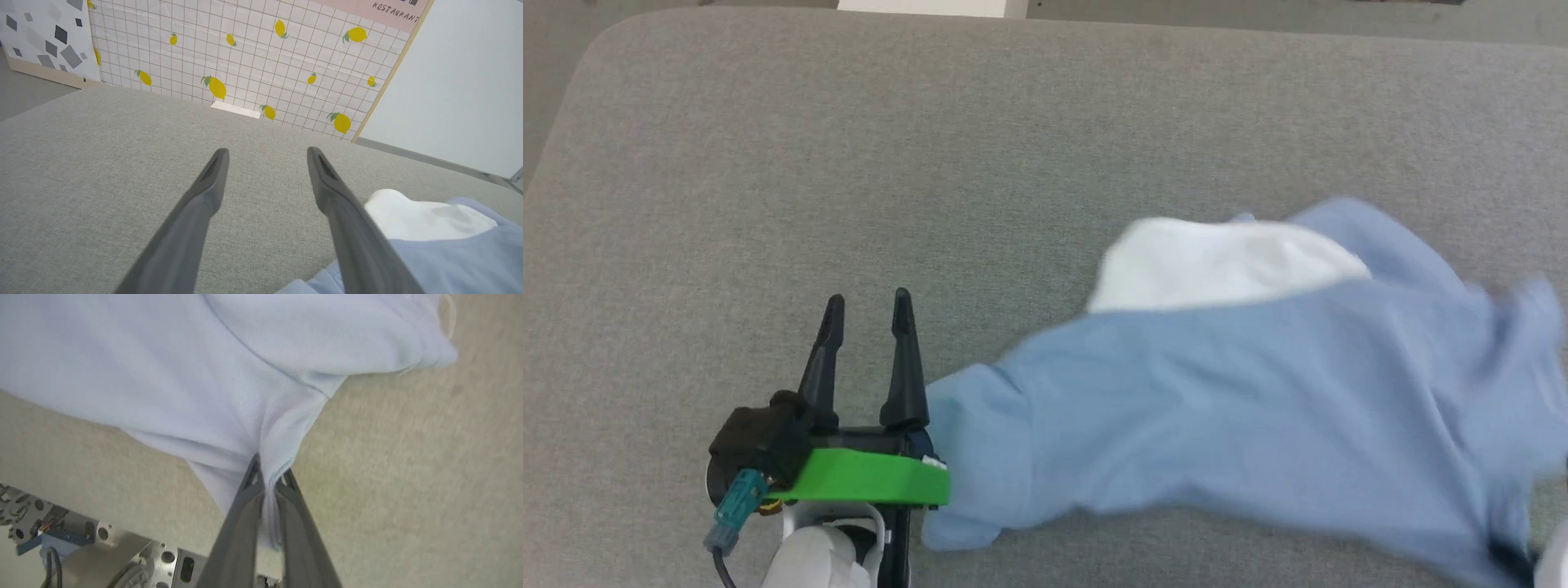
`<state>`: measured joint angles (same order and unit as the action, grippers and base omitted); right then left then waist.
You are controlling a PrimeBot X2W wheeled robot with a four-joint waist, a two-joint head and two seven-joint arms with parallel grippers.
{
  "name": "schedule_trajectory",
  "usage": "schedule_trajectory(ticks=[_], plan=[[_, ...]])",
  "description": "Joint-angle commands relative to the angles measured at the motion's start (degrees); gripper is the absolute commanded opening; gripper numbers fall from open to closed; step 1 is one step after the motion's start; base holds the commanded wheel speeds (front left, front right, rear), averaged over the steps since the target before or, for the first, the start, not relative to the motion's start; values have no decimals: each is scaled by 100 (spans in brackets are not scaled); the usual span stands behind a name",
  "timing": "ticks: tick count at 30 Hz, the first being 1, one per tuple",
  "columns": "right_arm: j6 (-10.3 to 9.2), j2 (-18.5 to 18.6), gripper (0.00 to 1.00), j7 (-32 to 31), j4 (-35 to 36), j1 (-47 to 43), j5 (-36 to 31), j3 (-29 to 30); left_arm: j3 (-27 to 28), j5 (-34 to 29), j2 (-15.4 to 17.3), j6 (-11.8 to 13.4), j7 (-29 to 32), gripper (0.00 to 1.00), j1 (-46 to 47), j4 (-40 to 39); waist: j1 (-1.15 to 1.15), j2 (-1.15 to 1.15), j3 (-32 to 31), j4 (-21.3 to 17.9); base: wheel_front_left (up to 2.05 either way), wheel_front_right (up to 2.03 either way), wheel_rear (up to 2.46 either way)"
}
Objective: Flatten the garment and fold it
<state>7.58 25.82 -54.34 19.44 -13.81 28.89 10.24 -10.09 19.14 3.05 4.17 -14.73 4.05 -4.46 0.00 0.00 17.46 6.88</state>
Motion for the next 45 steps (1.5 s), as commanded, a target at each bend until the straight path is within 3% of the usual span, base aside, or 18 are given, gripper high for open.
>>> schedule_trajectory(ticks=[1,4,5,6,7,12,20,26,28,29,30,35,39,45], plan=[[-9,-81,0,-248,85,-333,16,117,-18,-6,-17,44,-27,100,-37,-23,0,0,31,-16,0,0,0],[-9,-298,0,-577,241,-803,-18,312,-46,-8,-17,53,-27,100,5,-18,0,0,73,-41,0,0,0],[-9,-328,30,-550,299,-854,-102,313,-57,-7,-17,48,-27,100,18,-10,0,0,84,-58,0,0,0],[-9,-371,41,-471,337,-840,-146,304,-59,-14,-17,50,-27,100,24,-4,0,0,87,-79,0,0,0],[-9,-432,100,-351,371,-790,-179,268,-63,-23,-17,55,-27,100,28,4,0,0,85,-100,0,0,0],[-9,-585,100,600,561,-62,-184,-48,71,-98,-17,-37,-27,100,38,104,0,0,-48,-243,0,0,0],[-9,-759,100,1234,1017,299,-95,48,147,-205,-17,-104,-27,100,-77,78,0,0,-250,-351,0,0,0],[-9,-1598,100,3476,897,815,-1271,464,223,-298,-17,-178,-27,100,-128,-49,0,0,-340,-337,0,0,0],[-9,-1911,100,4161,670,825,-1652,433,246,-310,-17,-224,-27,100,-174,-80,0,0,-387,-325,0,0,0],[-9,-2206,100,5030,260,801,-2016,392,243,-338,-17,-282,-27,100,-284,-108,0,0,-452,-320,0,0,0],[-9,-2249,100,5270,119,795,-2071,367,236,-356,-17,-302,-27,100,-317,-104,0,0,-469,-321,0,0,0],[-9,-2291,100,5774,-377,794,-1987,276,133,-530,-17,-413,-27,100,-328,-92,0,0,-507,-348,0,0,0],[-9,-2293,100,5862,-472,872,-2019,341,-173,-781,57,-652,-4,100,-63,30,0,0,-448,-367,0,0,0],[-9,-2293,100,5805,-428,1002,-2012,373,-865,-955,268,-1019,821,100,853,343,0,0,-171,-403,0,0,0]])
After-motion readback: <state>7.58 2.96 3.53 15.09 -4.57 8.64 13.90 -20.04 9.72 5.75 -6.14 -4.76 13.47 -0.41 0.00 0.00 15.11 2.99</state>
